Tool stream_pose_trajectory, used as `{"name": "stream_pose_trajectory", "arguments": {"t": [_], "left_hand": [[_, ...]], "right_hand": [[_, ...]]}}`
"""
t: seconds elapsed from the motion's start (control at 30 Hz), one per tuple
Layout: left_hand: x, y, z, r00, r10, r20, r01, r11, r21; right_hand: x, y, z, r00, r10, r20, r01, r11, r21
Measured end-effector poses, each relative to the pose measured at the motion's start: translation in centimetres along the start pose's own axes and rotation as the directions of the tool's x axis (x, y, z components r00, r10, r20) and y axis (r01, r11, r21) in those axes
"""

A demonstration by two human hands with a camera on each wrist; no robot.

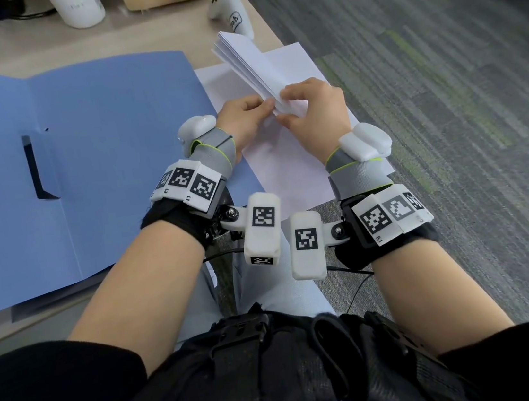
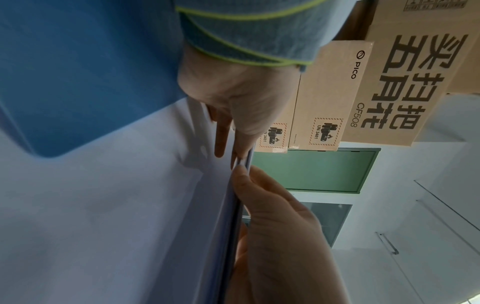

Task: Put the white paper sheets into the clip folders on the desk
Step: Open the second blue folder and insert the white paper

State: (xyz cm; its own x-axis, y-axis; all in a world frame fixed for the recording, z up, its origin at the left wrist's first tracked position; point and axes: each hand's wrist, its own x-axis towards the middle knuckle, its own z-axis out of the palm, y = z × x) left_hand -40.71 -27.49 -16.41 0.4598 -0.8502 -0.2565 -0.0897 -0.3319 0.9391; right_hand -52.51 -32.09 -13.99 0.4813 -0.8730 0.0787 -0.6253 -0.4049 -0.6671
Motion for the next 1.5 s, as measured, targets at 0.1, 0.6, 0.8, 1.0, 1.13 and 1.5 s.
{"name": "stream_pose_trajectory", "arguments": {"t": [0.1, 0.6, 0.8, 1.0, 1.13, 1.5], "left_hand": [[0.3, 0.0, 0.0, 1.0, -0.011, -0.004, 0.011, 1.0, 0.019], [0.4, 0.0, 0.0, 1.0, -0.004, 0.007, 0.004, 1.0, -0.018], [0.2, 0.4, 0.2, 0.997, -0.035, -0.07, 0.036, 0.999, 0.021], [-0.1, 0.7, 0.2, 0.997, -0.025, -0.077, 0.026, 1.0, 0.003], [-0.2, 1.0, 0.3, 0.996, -0.04, -0.082, 0.036, 0.998, -0.052], [-1.5, 2.7, -1.8, 1.0, -0.006, 0.001, 0.006, 0.976, -0.219]], "right_hand": [[0.0, 0.0, -0.1, 1.0, 0.005, 0.0, -0.005, 1.0, 0.021], [-0.2, 0.1, -0.7, 1.0, 0.029, -0.011, -0.028, 0.996, 0.082], [-0.2, -0.1, -1.1, 0.999, 0.029, -0.019, -0.028, 0.999, 0.045], [-0.5, 0.0, -2.4, 0.998, -0.005, -0.068, -0.011, 0.973, -0.233], [-1.4, -0.3, -1.1, 0.992, -0.028, 0.123, 0.063, 0.956, -0.288], [-1.4, -1.3, -3.2, 0.974, 0.222, 0.047, -0.184, 0.893, -0.411]]}}
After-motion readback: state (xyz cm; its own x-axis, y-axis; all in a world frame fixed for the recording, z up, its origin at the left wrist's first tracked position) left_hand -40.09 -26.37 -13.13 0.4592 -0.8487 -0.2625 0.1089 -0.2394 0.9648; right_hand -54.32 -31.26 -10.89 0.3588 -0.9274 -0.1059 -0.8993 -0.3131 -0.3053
